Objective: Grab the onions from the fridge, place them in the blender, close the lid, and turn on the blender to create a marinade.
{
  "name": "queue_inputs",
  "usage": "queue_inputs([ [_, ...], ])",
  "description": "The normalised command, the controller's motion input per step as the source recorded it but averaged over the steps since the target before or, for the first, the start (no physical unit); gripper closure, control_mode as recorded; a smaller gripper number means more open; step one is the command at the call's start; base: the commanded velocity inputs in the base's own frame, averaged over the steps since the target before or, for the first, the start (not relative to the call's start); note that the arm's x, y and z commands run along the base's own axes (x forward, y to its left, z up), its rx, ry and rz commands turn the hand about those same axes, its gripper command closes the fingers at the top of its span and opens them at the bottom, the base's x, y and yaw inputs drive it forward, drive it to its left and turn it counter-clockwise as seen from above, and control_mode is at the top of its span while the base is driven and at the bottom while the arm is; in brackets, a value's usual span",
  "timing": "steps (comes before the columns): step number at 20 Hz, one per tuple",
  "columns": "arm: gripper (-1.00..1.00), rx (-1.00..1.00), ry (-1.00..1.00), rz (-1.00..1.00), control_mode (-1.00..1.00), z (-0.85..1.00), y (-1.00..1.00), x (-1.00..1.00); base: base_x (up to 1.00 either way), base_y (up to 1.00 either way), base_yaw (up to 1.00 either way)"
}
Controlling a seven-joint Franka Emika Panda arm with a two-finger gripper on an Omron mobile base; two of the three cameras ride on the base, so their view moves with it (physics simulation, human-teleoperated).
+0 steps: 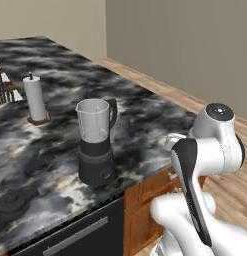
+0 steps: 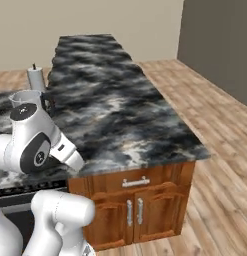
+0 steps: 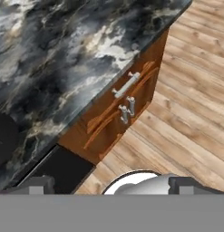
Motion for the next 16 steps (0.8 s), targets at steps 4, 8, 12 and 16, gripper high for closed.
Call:
queue_inputs([
  [4,-1.00,0.00,0.00,0.00,1.00,0.00,0.00,0.00,-0.01,0.00,-0.99],
  [8,-1.00,0.00,0.00,0.00,1.00,0.00,0.00,0.00,0.00,-0.02,-0.99],
  [12,-1.00,0.00,0.00,0.00,1.00,0.00,0.00,0.00,0.15,-0.05,-0.90],
  [16,-1.00,0.00,0.00,0.00,1.00,0.00,0.00,0.00,0.25,-0.05,-0.80],
])
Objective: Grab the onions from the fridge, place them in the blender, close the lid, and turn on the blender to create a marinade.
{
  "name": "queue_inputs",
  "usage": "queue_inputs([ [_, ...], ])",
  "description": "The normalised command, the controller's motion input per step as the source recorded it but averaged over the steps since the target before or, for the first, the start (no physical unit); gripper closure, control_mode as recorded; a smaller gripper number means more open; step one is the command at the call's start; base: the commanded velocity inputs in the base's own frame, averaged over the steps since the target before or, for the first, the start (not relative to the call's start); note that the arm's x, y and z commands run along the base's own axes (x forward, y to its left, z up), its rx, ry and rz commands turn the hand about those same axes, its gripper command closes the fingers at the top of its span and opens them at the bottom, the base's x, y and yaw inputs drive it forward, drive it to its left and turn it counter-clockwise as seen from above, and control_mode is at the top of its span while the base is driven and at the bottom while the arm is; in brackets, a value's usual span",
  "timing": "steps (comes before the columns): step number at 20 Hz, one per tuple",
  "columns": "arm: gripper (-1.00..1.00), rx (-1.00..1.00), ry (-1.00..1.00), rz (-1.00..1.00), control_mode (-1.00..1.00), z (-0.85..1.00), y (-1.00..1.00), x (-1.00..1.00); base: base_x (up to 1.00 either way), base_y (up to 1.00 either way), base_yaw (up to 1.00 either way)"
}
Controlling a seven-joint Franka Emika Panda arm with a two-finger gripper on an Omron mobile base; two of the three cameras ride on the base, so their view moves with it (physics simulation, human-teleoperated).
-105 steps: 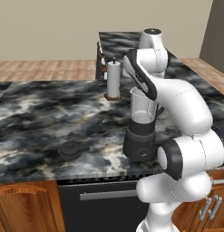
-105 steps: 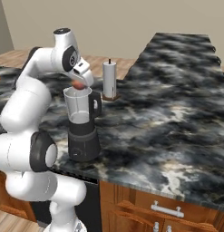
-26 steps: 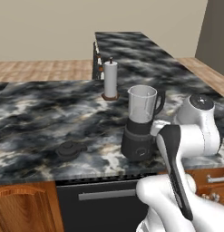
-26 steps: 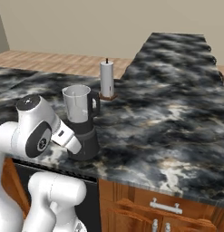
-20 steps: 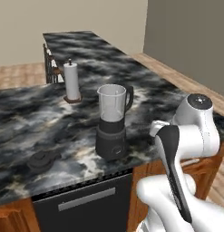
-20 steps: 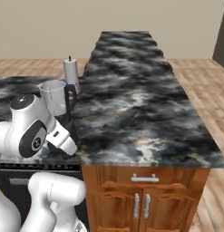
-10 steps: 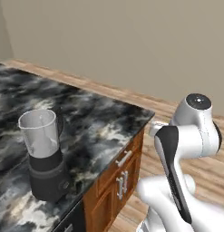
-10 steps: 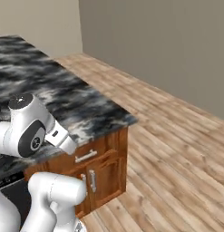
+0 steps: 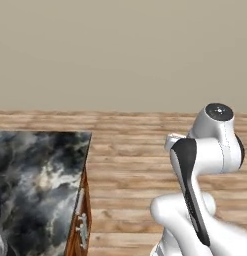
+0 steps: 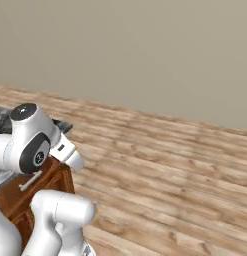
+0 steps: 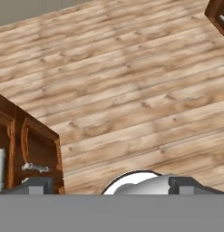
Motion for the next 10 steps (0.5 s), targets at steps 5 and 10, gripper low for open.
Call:
queue_inputs([
  [5,-1.00,0.00,0.00,0.00,1.00,0.00,0.00,0.00,0.43,-0.08,-0.71],
  [10,-1.00,0.00,0.00,0.00,1.00,0.00,0.00,0.00,0.53,-0.18,-0.64],
])
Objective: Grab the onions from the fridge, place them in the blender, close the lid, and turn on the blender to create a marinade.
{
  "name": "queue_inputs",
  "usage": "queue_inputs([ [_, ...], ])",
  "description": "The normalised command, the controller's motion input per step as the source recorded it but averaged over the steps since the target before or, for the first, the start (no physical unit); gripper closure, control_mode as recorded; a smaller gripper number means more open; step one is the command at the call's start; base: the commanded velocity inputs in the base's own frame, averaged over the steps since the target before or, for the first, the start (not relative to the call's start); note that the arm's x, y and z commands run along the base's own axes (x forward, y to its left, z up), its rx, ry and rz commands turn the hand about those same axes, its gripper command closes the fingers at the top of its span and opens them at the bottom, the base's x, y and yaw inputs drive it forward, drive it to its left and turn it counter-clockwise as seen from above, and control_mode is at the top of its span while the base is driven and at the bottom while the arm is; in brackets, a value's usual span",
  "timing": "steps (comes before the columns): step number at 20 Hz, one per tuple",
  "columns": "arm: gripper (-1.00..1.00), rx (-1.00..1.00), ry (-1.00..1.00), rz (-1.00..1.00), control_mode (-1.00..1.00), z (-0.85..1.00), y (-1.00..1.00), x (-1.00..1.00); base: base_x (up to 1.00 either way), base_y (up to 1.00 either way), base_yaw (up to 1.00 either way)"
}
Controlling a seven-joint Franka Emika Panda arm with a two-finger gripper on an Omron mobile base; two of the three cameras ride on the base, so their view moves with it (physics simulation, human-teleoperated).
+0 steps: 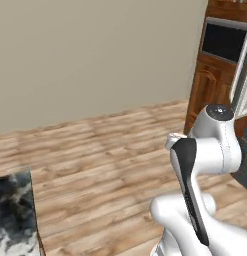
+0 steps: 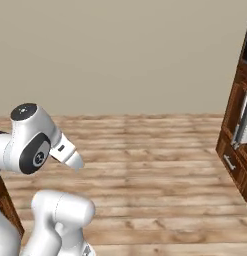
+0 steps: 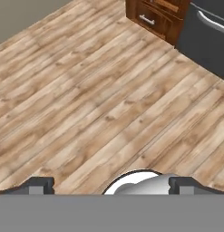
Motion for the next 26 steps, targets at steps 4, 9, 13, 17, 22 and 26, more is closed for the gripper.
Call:
queue_inputs([
  [4,-1.00,0.00,0.00,0.00,1.00,0.00,0.00,0.00,0.55,-0.14,-0.61],
  [9,-1.00,0.00,0.00,0.00,1.00,0.00,0.00,0.00,0.62,-0.24,-0.64],
  [13,-1.00,0.00,0.00,0.00,1.00,0.00,0.00,0.00,0.62,-0.21,-0.66],
  [17,-1.00,0.00,0.00,0.00,1.00,0.00,0.00,0.00,0.74,0.00,-0.65],
  [22,-1.00,0.00,0.00,0.00,1.00,0.00,0.00,0.00,0.94,0.06,-0.53],
  [26,-1.00,0.00,0.00,0.00,1.00,0.00,0.00,0.00,1.00,0.09,-0.44],
])
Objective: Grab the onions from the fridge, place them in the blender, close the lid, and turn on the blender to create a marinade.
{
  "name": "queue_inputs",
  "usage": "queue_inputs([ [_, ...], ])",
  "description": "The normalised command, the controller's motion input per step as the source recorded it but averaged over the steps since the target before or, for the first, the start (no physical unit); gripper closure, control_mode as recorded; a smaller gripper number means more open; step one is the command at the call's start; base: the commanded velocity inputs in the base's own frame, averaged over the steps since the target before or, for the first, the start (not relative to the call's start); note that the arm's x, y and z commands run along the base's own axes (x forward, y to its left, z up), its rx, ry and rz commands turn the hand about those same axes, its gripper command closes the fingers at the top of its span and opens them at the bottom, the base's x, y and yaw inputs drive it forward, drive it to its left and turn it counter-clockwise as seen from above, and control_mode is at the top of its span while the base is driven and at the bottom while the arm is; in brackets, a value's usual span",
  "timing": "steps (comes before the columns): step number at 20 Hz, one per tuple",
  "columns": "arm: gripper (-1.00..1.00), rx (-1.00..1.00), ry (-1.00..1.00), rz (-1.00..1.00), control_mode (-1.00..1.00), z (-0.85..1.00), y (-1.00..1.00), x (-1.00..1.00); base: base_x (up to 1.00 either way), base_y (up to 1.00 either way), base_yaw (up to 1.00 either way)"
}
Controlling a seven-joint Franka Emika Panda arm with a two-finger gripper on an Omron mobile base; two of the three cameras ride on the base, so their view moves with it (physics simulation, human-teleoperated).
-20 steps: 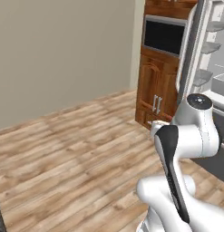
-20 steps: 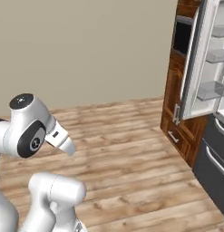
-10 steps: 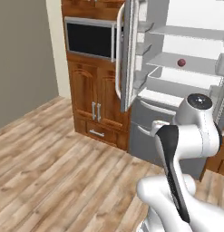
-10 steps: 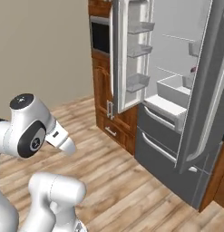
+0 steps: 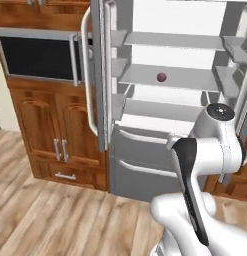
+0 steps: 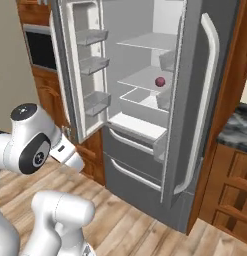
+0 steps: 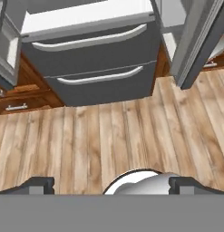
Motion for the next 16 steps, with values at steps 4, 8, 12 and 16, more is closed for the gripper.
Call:
queue_inputs([
  [4,-1.00,0.00,0.00,0.00,1.00,0.00,0.00,0.00,0.94,0.17,-0.45],
  [8,-1.00,0.00,0.00,0.00,1.00,0.00,0.00,0.00,0.69,0.26,-0.40],
  [12,-1.00,0.00,0.00,0.00,1.00,0.00,0.00,0.00,0.60,0.43,-0.35],
  [16,-1.00,0.00,0.00,0.00,1.00,0.00,0.00,0.00,0.58,0.34,-0.26],
])
